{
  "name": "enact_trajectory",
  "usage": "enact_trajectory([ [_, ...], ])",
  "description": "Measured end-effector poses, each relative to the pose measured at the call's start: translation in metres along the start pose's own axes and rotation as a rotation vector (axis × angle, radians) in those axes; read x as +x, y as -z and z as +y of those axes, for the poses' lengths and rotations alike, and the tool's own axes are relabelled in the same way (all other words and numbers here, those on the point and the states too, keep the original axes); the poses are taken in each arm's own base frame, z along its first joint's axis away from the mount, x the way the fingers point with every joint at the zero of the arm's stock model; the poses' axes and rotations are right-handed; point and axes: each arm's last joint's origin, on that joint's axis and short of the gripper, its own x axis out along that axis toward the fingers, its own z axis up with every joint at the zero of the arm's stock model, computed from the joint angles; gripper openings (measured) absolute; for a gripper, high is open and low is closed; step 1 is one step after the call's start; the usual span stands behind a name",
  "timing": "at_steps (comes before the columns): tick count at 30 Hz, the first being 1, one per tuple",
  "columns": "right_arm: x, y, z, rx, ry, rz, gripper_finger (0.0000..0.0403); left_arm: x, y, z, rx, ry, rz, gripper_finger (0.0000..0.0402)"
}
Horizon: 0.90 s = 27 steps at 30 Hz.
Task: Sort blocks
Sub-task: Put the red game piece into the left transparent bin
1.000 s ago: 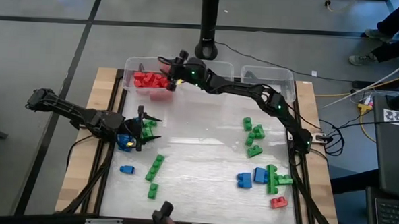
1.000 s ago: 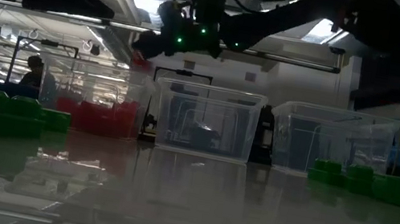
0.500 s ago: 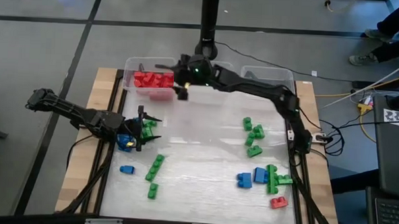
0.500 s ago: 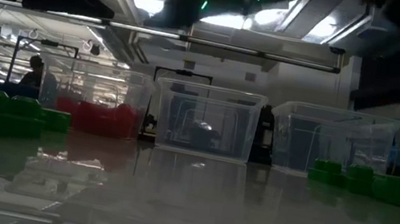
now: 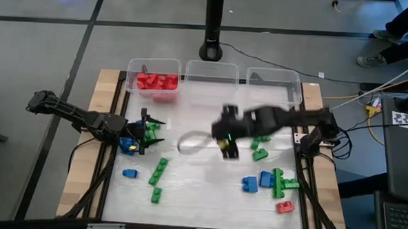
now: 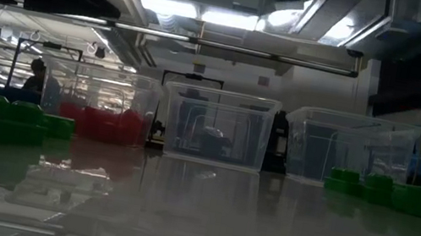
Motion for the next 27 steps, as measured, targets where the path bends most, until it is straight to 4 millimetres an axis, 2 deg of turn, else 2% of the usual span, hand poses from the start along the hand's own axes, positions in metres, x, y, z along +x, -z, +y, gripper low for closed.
enact_trajectory([
  [3, -0.003, 0.014, 0.049, 0.027, -0.016, 0.096, 0.0326, 0.0, 0.0, 0.0, 0.015, -0.001, -0.002, 0.0296],
  [7, 0.004, 0.041, 0.11, 0.129, -0.034, 0.191, 0.0326, 0.0, -0.004, 0.001, 0.018, -0.014, -0.034, 0.0296],
  [15, 0.004, 0.115, 0.204, 0.452, -0.048, 0.397, 0.0326, 0.0, -0.007, 0.003, -0.001, -0.03, -0.071, 0.0296],
  [21, -0.005, 0.167, 0.254, 0.597, -0.108, 0.561, 0.0326, 0.0, -0.008, 0.003, -0.014, -0.033, -0.08, 0.0296],
  [27, -0.01, 0.201, 0.272, 0.639, -0.082, 0.667, 0.0326, 0.0, -0.009, 0.004, -0.034, -0.036, -0.089, 0.0296],
])
